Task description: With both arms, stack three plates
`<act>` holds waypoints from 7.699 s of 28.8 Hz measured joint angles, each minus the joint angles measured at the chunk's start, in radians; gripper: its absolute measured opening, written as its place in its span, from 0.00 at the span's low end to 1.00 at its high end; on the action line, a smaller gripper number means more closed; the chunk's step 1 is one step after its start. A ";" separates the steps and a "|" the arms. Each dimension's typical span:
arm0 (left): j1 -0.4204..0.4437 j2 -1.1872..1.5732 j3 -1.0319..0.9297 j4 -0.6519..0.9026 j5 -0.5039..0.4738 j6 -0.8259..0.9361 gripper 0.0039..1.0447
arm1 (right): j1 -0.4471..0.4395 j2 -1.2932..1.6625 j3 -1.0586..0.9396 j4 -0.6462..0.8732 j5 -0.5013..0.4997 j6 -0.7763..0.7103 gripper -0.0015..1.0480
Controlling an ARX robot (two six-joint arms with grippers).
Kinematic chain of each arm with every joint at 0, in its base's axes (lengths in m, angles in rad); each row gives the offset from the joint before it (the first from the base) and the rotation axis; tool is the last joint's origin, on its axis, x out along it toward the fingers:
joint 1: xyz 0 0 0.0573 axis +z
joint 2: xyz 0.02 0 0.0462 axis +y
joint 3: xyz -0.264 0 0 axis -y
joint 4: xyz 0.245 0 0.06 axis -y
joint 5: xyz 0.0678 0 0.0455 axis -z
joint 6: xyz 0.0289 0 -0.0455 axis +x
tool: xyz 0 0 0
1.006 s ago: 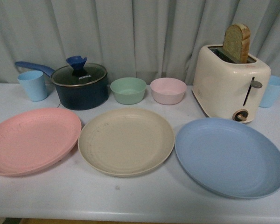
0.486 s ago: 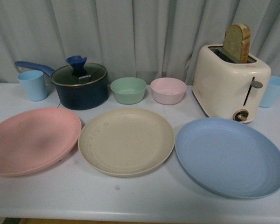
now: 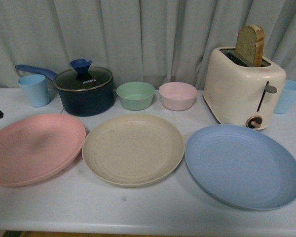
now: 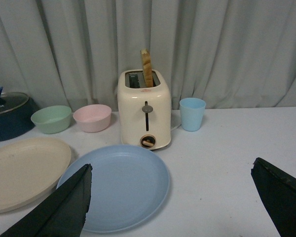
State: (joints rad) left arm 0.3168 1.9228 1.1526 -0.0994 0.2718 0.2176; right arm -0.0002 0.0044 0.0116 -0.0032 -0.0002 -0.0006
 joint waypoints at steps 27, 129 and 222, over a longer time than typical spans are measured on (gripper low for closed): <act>0.083 0.415 0.311 -0.125 0.073 -0.031 0.29 | 0.000 0.000 0.000 0.000 0.000 0.000 0.94; -0.401 -0.879 -0.895 0.907 -0.357 -0.217 0.01 | 0.000 0.000 0.000 0.000 0.000 0.000 0.94; -0.317 -1.915 -1.141 0.096 -0.272 -0.217 0.88 | -0.369 0.797 0.373 -0.025 -0.214 -0.018 0.94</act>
State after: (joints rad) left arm -0.0002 0.0082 0.0116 -0.0036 -0.0002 0.0002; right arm -0.3695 0.8017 0.3847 -0.0284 -0.2142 -0.0189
